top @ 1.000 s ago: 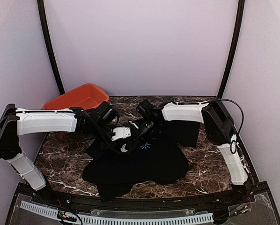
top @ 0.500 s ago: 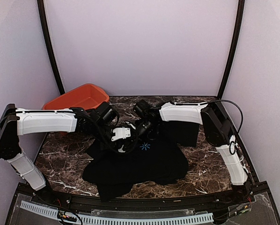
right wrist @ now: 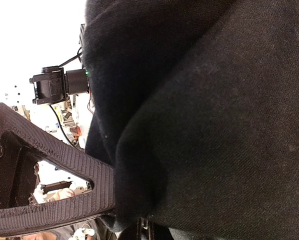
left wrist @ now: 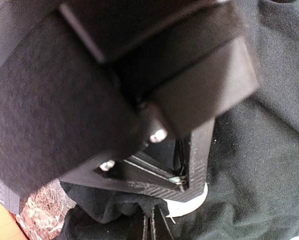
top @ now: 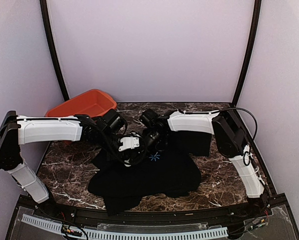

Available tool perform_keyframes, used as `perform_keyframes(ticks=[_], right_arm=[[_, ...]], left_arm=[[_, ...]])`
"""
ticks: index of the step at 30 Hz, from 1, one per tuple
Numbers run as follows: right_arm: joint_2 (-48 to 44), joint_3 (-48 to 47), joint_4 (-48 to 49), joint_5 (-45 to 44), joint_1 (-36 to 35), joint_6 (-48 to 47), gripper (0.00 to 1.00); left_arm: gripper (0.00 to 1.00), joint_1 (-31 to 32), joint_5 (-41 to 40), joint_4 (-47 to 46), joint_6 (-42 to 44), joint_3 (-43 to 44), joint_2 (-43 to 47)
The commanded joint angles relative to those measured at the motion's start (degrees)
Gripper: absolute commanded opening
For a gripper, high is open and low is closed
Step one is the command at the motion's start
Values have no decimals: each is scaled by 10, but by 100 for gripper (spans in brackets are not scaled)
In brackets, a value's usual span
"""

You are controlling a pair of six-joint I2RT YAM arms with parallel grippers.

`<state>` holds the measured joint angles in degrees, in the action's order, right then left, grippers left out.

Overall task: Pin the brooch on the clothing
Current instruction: Cross the brooch on the flattened clothing.

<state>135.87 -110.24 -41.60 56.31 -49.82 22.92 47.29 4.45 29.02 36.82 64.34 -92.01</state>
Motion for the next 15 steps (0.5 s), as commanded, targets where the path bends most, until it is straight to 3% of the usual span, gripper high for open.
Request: perform_keyframes(ticks=[1,7,10,15], right_arm=[[-3,3,15,57,-15,-19,0],[-16,37,17,66,-7,-38,0],[-29,53,14,71,-1,-56,0],[-60,84,11,86,8,-104,0]], left_arm=[[1,4,0,-6,-7,3,11],[4,4,8,-4,-9,6,14],[13,4,16,2,-8,7,18],[17,4,30,12,-6,11,19]])
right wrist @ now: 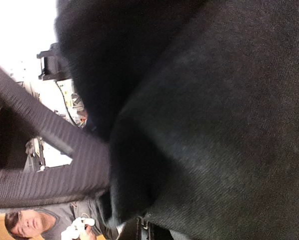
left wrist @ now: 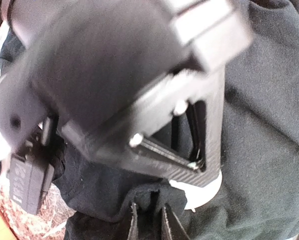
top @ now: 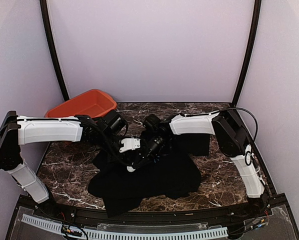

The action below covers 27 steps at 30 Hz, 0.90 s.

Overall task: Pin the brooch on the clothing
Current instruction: Cross the brooch on the flattened clothing.

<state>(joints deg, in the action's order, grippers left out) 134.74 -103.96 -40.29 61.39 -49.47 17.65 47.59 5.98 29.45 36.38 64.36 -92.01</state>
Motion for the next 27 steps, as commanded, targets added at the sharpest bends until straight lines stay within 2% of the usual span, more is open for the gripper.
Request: perform_keyframes(ticks=[1,14,27], right_arm=[[-53,25,-5,37,6,-61,0],[-56,13,-69,46,6,-149,0],[-71,17,-72,56,2,-169,0]], left_arm=[[19,1,17,8,-2,11,19],[35,1,91,19,2,14,21],[38,1,137,31,3,22,3]])
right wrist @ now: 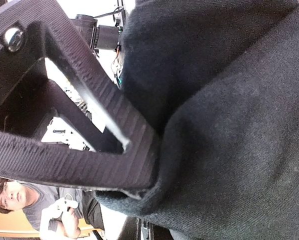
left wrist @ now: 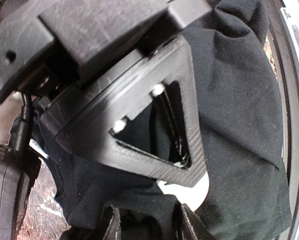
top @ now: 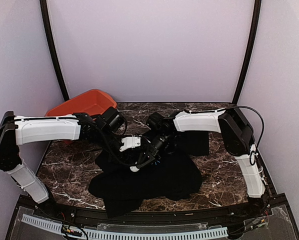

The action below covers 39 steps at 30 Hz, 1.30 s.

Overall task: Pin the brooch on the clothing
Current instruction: Cross the brooch on the flattened clothing.

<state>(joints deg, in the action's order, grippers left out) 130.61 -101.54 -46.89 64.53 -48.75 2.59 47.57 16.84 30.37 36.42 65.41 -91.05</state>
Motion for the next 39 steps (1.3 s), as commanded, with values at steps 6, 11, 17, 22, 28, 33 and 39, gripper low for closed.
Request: perform_keyframes(ticks=[6,11,17,22,28,33,39], right_arm=[[-35,-7,-10,29,-7,-22,0],[-43,-5,-10,44,-7,-35,0],[-52,-6,-7,74,-7,-43,0],[-57,-6,3,100,-6,-39,0],[-58,0,7,87,-6,-33,0],[-57,9,6,66,-6,-34,0],[-48,13,-3,34,0,-34,0]], left_arm=[[38,1,39,22,3,12,-9],[38,2,45,24,3,13,-11],[38,2,50,23,2,14,-12],[37,1,49,23,1,14,-11],[36,1,16,21,-4,14,-9],[35,2,4,19,-9,16,-7],[37,-7,33,-4,-18,4,28]])
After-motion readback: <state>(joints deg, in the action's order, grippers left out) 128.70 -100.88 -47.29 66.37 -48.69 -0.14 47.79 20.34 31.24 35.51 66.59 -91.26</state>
